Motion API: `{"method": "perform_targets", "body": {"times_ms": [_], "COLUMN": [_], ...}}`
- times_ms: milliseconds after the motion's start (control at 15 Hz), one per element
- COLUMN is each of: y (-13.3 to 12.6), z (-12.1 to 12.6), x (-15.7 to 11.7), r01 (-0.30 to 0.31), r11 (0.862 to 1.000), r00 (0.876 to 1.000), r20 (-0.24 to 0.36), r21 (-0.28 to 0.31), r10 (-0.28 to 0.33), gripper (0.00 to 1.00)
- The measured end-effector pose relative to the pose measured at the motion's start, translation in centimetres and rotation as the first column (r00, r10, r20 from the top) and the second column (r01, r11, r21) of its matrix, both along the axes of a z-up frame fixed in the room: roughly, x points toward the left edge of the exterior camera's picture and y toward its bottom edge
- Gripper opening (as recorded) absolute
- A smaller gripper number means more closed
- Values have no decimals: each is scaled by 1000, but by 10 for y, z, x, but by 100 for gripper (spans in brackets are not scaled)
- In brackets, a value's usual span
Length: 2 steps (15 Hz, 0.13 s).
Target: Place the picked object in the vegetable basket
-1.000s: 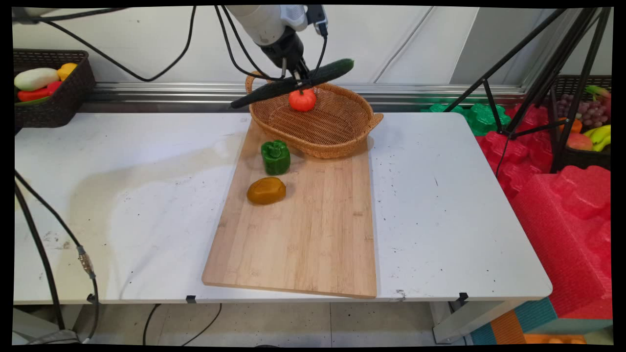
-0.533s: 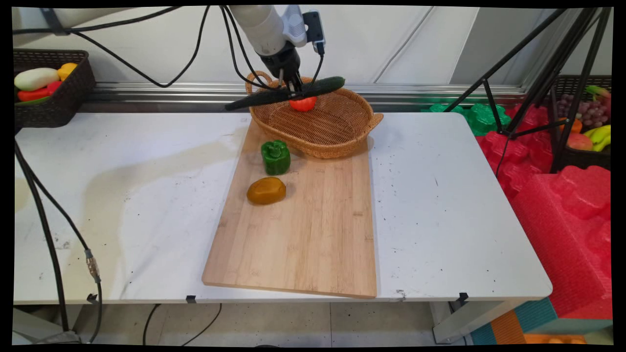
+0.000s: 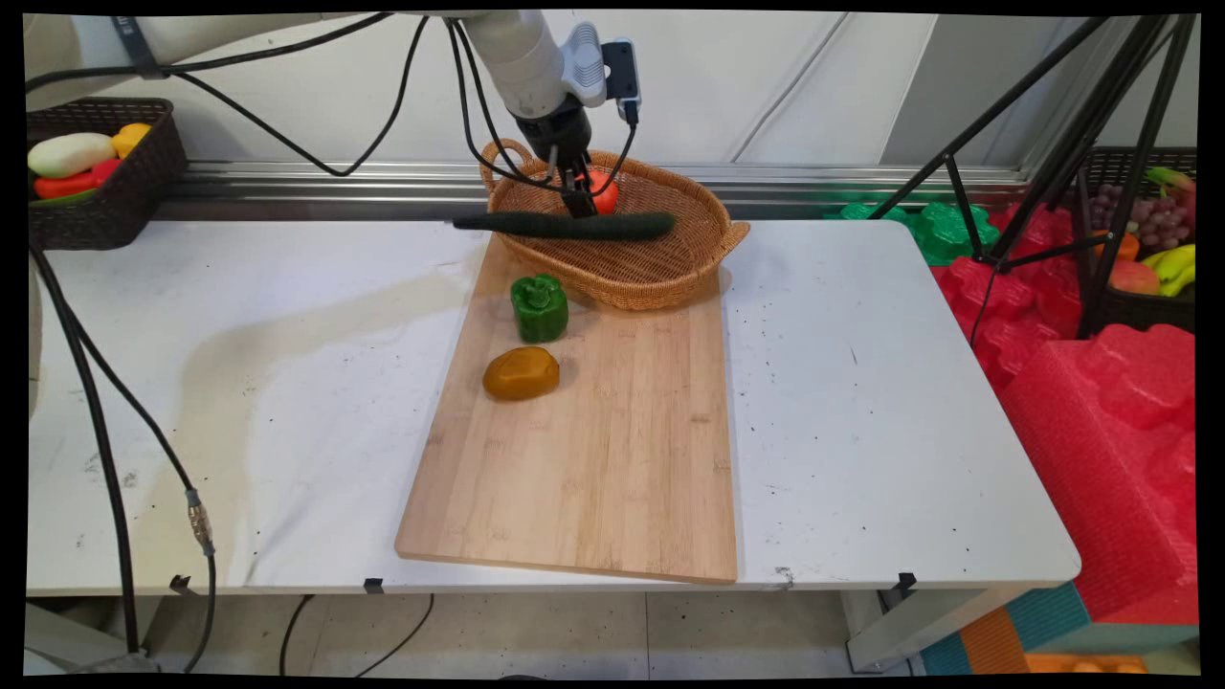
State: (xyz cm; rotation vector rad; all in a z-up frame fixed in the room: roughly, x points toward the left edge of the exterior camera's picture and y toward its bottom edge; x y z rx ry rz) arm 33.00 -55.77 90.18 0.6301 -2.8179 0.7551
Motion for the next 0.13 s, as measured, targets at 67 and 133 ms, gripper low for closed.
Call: {"method": "perform_targets", "body": {"times_ms": [67,133], "y": [0,-1], "z": [0,-1], "x": [-1,-2], "r01": [5,9], "r11": [1000,1000], "r00": [1000,1000], "r20": [4,8], "r21": [1,2], "r10": [-5,-9], "gripper": [100,100]}}
